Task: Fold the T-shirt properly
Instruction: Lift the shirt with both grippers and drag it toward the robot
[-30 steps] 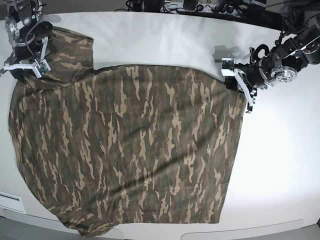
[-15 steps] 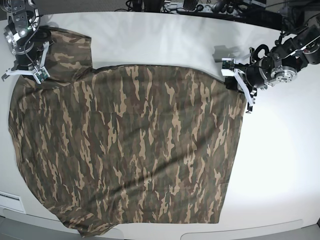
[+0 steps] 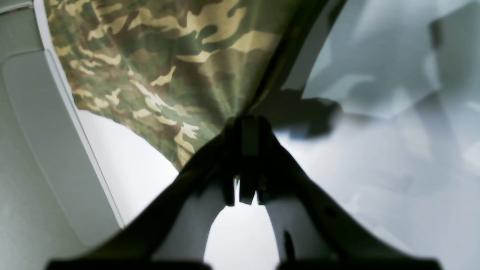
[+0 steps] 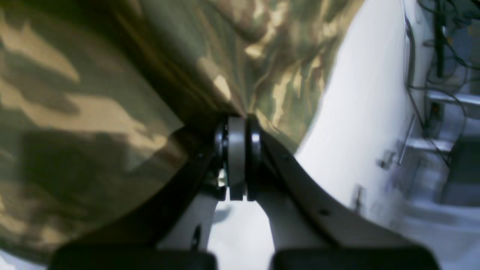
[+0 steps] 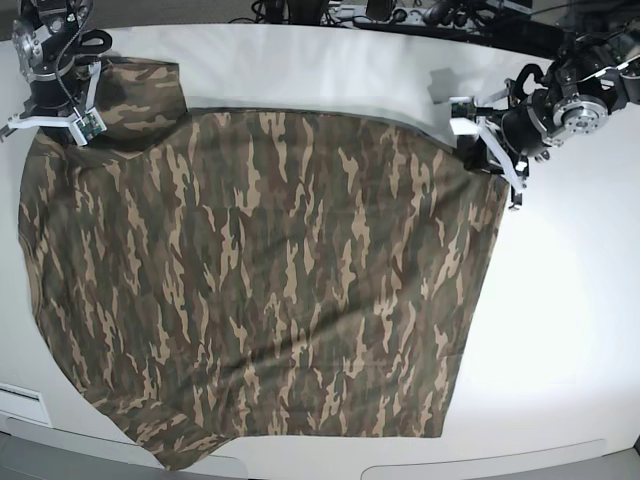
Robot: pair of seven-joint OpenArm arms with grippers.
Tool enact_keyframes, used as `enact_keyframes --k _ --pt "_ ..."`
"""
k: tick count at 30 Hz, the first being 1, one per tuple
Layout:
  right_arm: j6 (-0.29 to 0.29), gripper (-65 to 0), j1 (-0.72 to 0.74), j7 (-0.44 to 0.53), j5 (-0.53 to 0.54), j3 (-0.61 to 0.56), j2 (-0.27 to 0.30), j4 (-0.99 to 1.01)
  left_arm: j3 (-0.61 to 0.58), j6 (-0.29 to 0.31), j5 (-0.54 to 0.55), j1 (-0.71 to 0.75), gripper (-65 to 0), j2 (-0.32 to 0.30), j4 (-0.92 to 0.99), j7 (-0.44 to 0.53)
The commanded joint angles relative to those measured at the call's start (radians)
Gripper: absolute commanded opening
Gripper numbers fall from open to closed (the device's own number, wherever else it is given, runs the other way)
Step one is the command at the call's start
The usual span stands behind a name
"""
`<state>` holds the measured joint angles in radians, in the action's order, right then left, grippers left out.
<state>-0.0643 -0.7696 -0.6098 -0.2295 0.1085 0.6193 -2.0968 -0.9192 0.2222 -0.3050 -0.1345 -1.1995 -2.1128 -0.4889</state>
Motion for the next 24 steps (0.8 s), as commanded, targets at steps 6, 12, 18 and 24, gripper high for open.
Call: enact_keyframes --k 6,12,18,24 --pt "0.035 -65.0 -0.102 -0.041 -0.035 0.011 0.015 -0.074 0.009 -0.077 -0.100 0.113 -65.0 -0.050 -0.087 -0.095" --pt "0.136 -65.0 -0.219 -0.137 -0.119 0.011 0.012 -0.132 0.009 -0.143 -0.235 0.272 -65.0 -0.050 -0.157 -0.188" --pt "0.188 -65.0 -0.308 -0.189 -0.190 0.011 -0.014 -0.191 0.009 -0.187 -0.351 0.404 -65.0 -0.050 -0.206 -0.254" --pt "0.188 -65.0 -0.372 -0.196 -0.217 0.011 -0.074 -0.201 0.009 -0.198 -0.449 0.541 -65.0 -0.049 -0.242 -0.283"
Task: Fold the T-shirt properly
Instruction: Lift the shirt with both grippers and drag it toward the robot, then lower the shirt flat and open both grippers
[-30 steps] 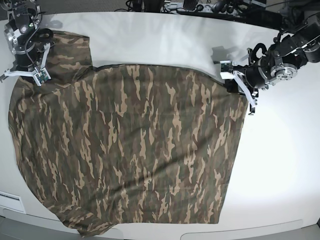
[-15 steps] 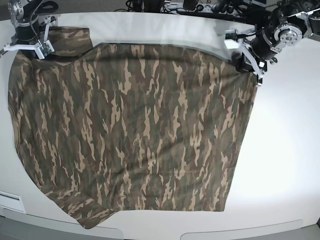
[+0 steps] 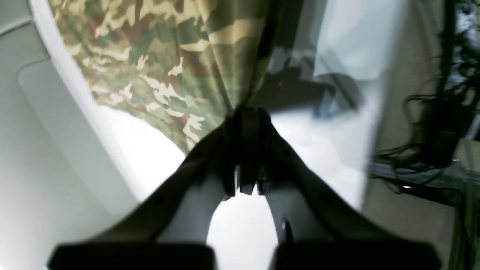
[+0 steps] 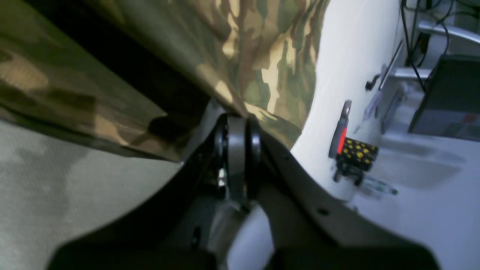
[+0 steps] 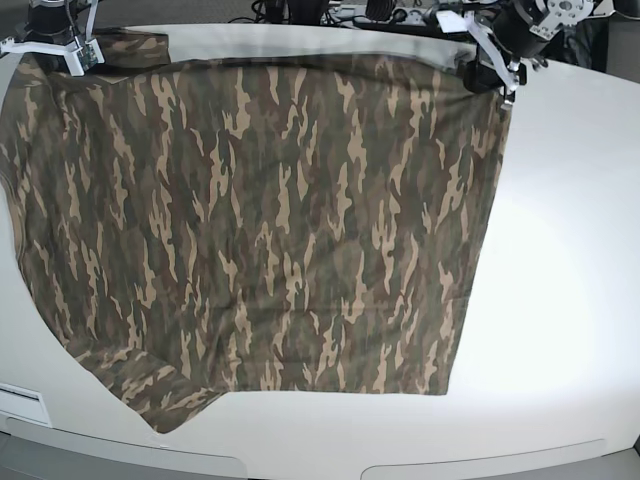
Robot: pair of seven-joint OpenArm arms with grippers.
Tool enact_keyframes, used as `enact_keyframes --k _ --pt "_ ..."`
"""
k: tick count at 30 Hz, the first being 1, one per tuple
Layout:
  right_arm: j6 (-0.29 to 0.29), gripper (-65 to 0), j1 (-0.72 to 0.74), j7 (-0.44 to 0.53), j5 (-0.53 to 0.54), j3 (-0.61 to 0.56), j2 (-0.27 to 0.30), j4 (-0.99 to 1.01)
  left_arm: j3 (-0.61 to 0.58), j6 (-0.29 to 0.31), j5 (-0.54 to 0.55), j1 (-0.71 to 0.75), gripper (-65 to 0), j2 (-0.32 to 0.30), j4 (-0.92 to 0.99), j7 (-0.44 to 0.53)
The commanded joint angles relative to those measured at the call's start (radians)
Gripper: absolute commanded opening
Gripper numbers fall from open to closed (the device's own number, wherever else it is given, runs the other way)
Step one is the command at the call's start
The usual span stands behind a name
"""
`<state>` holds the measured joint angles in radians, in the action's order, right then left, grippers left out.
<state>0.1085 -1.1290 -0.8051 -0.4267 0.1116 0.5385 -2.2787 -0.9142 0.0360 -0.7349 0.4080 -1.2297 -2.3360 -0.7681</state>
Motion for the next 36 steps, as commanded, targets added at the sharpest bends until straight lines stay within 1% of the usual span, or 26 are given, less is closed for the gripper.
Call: enact_keyframes --k 1,3,4,6,8,9,11,14,16,18,20,22,25,26,29,31,33,34,36 --pt "0.016 -65.0 -0.018 0.000 -0.039 0.008 0.005 -0.019 0.004 -0.013 -0.031 0.015 -65.0 -0.019 -0.020 -0.004" --pt "0.020 -65.0 -0.020 0.003 -0.082 0.008 0.006 -0.019 0.006 -0.036 -0.056 0.030 -65.0 -0.016 -0.020 -0.003" --pt "0.033 -65.0 -0.019 0.013 -0.100 0.008 0.007 -0.019 0.007 -0.043 -0.068 0.029 -65.0 -0.014 -0.020 -0.004" --pt "0.042 -65.0 -0.013 0.048 -0.132 0.008 0.009 -0.019 0.033 -0.072 -0.096 0.024 -65.0 -0.014 -0.020 0.002" --pt "0.028 -65.0 0.014 0.072 -0.141 0.010 0.018 -0.019 0.095 -0.110 -0.095 0.012 -65.0 -0.014 -0.020 0.017" --pt "0.014 -65.0 0.036 0.079 -0.133 0.013 0.027 -0.018 0.132 -0.117 -0.081 0.000 -65.0 -0.014 -0.020 0.030" --pt "-0.018 -65.0 0.085 0.104 -0.084 0.027 0.048 -0.016 0.211 -0.119 -0.016 -0.037 -65.0 -0.014 -0.002 0.084" --pt "-0.075 -65.0 0.158 0.166 0.026 0.064 0.074 -0.009 0.306 -0.109 0.099 -0.086 -65.0 0.001 0.022 0.211" --pt "-0.123 -65.0 0.205 0.207 0.098 0.089 0.077 -0.009 0.344 -0.101 0.177 -0.110 -65.0 0.021 0.030 0.282" --pt "-0.167 -65.0 0.260 0.235 0.162 0.109 0.077 -0.009 0.358 -0.090 0.251 -0.139 -65.0 0.049 0.046 0.325" --pt "-0.208 -65.0 0.316 0.252 0.227 0.120 0.078 -0.007 0.357 -0.052 0.311 -0.175 -65.0 0.081 0.080 0.352" --pt "-0.246 -65.0 0.364 0.267 0.272 0.120 0.077 0.017 0.357 -0.022 0.350 -0.208 -65.0 0.115 0.130 0.374" --pt "-0.282 -65.0 0.427 0.271 0.300 0.120 0.077 0.116 0.357 -0.013 0.355 -0.238 -65.0 0.159 0.226 0.381" --pt "-0.286 -65.0 0.451 0.272 0.300 0.120 0.077 0.156 0.357 -0.013 0.355 -0.247 -65.0 0.172 0.258 0.381" --pt "-0.286 -65.0 0.521 0.272 0.301 0.120 0.077 0.268 0.357 -0.013 0.355 -0.262 -65.0 0.208 0.333 0.424" --pt "-0.286 -65.0 0.557 0.272 0.301 0.120 0.078 0.319 0.357 -0.008 0.356 -0.262 -65.0 0.229 0.363 0.458" --pt "-0.289 -65.0 0.587 0.271 0.318 0.120 0.080 0.351 0.357 0.003 0.355 -0.263 -65.0 0.252 0.380 0.461" --pt "-0.299 -65.0 0.600 0.271 0.343 0.120 0.083 0.357 0.357 0.002 0.356 -0.265 -65.0 0.260 0.381 0.461" --pt "-0.344 -65.0 0.624 0.271 0.396 0.120 0.087 0.359 0.357 0.002 0.356 -0.266 -65.0 0.270 0.381 0.462"
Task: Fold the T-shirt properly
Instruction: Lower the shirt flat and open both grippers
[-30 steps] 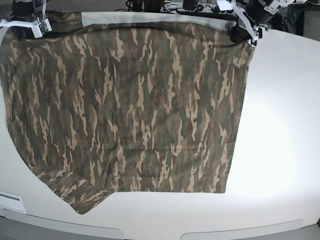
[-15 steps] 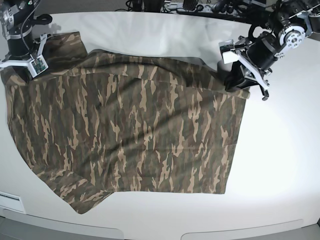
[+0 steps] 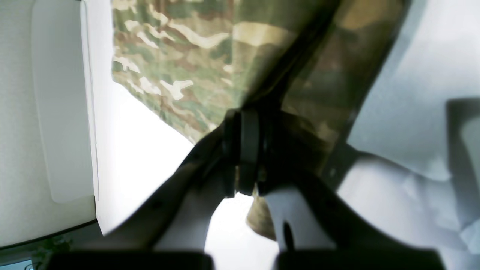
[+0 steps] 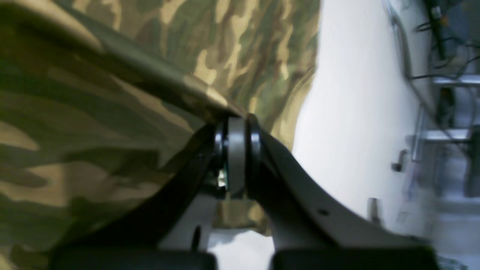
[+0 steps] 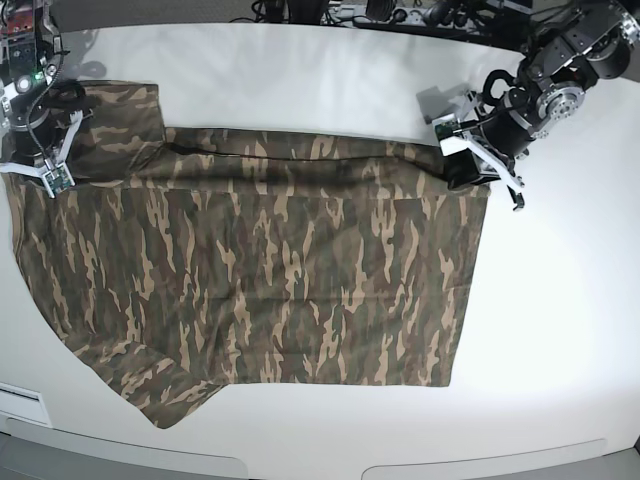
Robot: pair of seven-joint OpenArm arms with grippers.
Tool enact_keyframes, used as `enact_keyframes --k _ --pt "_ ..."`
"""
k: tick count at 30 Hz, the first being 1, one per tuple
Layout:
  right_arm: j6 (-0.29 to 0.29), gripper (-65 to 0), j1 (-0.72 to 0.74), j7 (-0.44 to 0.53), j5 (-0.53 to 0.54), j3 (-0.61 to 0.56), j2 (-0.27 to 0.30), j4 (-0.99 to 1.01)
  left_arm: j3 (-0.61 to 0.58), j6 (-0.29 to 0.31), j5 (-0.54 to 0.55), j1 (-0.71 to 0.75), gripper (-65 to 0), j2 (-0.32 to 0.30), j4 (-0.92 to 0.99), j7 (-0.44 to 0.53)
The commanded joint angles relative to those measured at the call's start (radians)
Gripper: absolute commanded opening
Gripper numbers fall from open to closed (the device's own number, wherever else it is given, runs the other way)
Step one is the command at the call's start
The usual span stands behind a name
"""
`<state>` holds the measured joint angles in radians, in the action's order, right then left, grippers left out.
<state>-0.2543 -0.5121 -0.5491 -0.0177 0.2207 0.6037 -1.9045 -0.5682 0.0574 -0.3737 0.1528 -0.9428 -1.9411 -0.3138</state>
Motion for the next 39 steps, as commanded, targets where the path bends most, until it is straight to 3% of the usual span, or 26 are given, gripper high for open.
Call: enact_keyframes --k 1,3,9,13,17,19,21,23,25,30,34,36,39 --pt "-0.002 -65.0 0.015 0.015 0.006 0.011 0.023 -0.015 0.011 -0.019 -0.006 -0.015 -65.0 -0.012 -0.014 0.007" --pt "-0.021 -65.0 0.031 0.014 0.022 0.011 0.026 -0.015 0.011 -0.020 -0.007 -0.019 -65.0 -0.010 -0.014 0.002" --pt "0.000 -65.0 0.051 0.016 0.021 0.011 0.029 -0.015 0.011 -0.019 -0.010 -0.035 -65.0 -0.010 -0.014 0.000" --pt "0.000 -65.0 0.059 0.018 0.052 0.011 0.029 -0.014 0.011 0.024 -0.008 -0.061 -65.0 -0.009 -0.013 0.000" --pt "-0.008 -65.0 0.097 0.100 0.134 0.006 0.028 0.043 0.011 0.044 0.090 -0.117 -64.9 0.019 0.045 0.047" --pt "0.014 -46.2 0.152 0.058 0.141 0.004 0.029 0.095 0.011 -0.014 0.105 -0.151 -46.7 0.048 0.102 0.022" --pt "0.116 -32.4 0.208 -0.052 0.116 0.008 0.029 0.116 0.011 -0.109 0.102 -0.184 -36.7 0.066 0.133 -0.040" --pt "0.165 -30.1 0.234 -0.103 0.103 0.021 0.029 0.111 0.011 -0.195 0.102 -0.200 -36.0 0.067 0.134 -0.077" --pt "0.164 -30.1 0.237 -0.111 0.151 0.040 0.029 0.085 0.011 -0.236 0.102 -0.200 -36.0 0.064 0.126 -0.100" --pt "-0.053 -30.3 0.223 -0.281 0.418 0.100 0.029 -0.033 0.011 -0.234 0.108 -0.199 -36.0 0.064 0.122 -0.172" --pt "-0.232 -30.3 0.130 -0.378 0.666 0.164 0.029 -0.108 0.011 -0.233 0.129 -0.197 -36.0 0.064 0.122 -0.204" --pt "-0.299 -30.3 0.069 -0.433 0.769 0.181 0.028 -0.133 0.011 -0.233 0.129 -0.198 -36.0 0.064 0.122 -0.204" --pt "-0.339 -30.3 -0.025 -0.477 0.834 0.178 0.027 -0.145 0.011 -0.233 0.129 -0.197 -36.0 0.064 0.122 -0.203"
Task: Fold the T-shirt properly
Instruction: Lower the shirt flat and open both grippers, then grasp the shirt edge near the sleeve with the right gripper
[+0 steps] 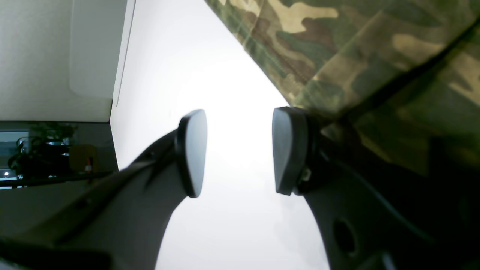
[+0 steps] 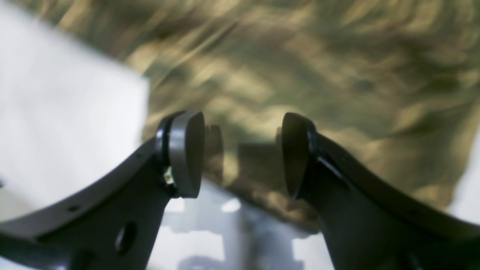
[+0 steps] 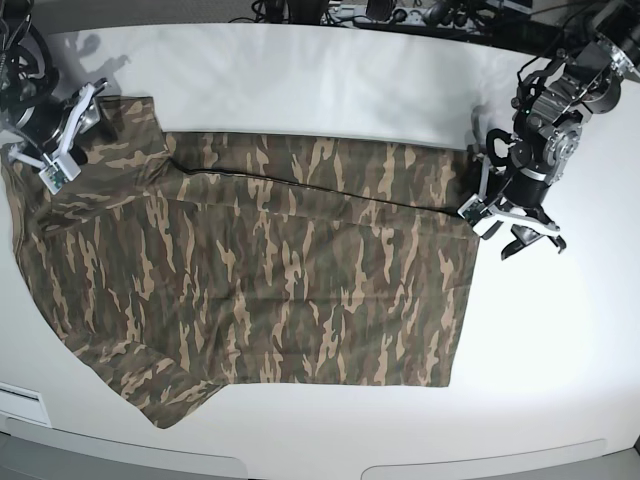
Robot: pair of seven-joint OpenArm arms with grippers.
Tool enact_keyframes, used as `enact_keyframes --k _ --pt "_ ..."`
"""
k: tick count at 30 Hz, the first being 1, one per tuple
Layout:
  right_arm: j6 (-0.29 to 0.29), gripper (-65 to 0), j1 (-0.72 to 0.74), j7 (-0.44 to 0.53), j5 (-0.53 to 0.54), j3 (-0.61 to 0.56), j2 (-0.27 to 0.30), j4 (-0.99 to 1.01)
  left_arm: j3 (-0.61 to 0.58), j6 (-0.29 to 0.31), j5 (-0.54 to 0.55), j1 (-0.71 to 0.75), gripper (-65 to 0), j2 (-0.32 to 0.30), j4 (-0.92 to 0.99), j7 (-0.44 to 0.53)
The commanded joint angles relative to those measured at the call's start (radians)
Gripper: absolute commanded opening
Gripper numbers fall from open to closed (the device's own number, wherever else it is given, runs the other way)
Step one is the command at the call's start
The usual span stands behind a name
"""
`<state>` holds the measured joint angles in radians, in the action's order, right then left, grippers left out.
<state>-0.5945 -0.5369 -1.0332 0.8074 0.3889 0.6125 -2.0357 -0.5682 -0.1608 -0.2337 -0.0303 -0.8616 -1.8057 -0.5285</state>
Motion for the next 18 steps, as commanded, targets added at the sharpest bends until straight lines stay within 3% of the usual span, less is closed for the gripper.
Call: enact_keyframes --k 1,6,11,16,18 --pt "0.000 -30.3 -0.033 0.012 0.006 0.010 0.013 -0.013 0.011 -0.015 -0.011 -0.014 -36.0 -0.017 -0.014 0.011" --pt "0.036 -30.3 -0.143 0.175 -0.141 0.010 -0.048 -0.007 0.011 -0.015 -0.011 -0.014 -36.0 -0.017 -0.014 0.032" --pt "0.035 -30.3 -0.146 0.265 -0.269 0.010 -0.132 0.048 0.011 -0.016 -0.011 -0.014 -36.0 -0.016 -0.014 0.042" --pt "0.010 -30.9 -0.101 0.261 -0.274 0.003 -0.138 0.171 0.011 -0.016 -0.011 -0.015 -36.0 -0.017 -0.014 0.042" --pt "0.010 -38.2 -0.095 0.259 -0.273 0.003 -0.138 0.200 0.011 -0.016 -0.011 -0.015 -36.0 -0.017 -0.014 0.042"
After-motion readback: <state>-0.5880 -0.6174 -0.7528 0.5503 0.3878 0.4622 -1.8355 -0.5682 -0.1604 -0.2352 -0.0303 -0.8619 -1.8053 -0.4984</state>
